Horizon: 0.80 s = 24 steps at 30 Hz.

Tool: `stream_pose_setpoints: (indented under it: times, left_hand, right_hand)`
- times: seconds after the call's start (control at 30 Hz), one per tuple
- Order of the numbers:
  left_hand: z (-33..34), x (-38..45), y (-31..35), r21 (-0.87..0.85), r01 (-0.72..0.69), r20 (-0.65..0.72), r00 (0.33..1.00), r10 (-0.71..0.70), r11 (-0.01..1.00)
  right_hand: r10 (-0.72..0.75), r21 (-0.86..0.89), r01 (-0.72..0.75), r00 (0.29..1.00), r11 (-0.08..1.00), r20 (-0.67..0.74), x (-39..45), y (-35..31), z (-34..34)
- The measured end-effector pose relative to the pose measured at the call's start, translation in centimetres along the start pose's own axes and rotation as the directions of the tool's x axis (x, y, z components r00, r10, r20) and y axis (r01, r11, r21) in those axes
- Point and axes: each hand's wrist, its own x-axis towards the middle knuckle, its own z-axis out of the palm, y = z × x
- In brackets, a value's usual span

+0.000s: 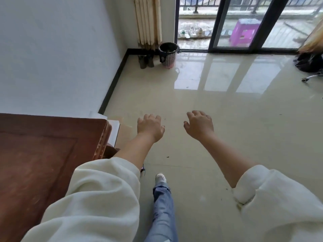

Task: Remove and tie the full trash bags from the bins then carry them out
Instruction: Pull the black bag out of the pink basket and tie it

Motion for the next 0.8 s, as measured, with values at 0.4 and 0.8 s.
stream_pose_setpoints:
  times: [0.4,0.8]
  left_hand:
    - [-7.6,37.0,-6.1,-0.039,0.007,0.03,1.0,-0.006,0.999]
    - [-16.1,76.1,-9.5,-0.035,0.049,0.012,0.999,-0.048,0.998]
  right_hand:
    - [0.023,0.079,-0.025,0.999,0.997,0.025,37.8,1.0,-3.4]
    - [-0.052,0.046,0.049,0.997,0.998,0.061,78.4,4.4,-6.8]
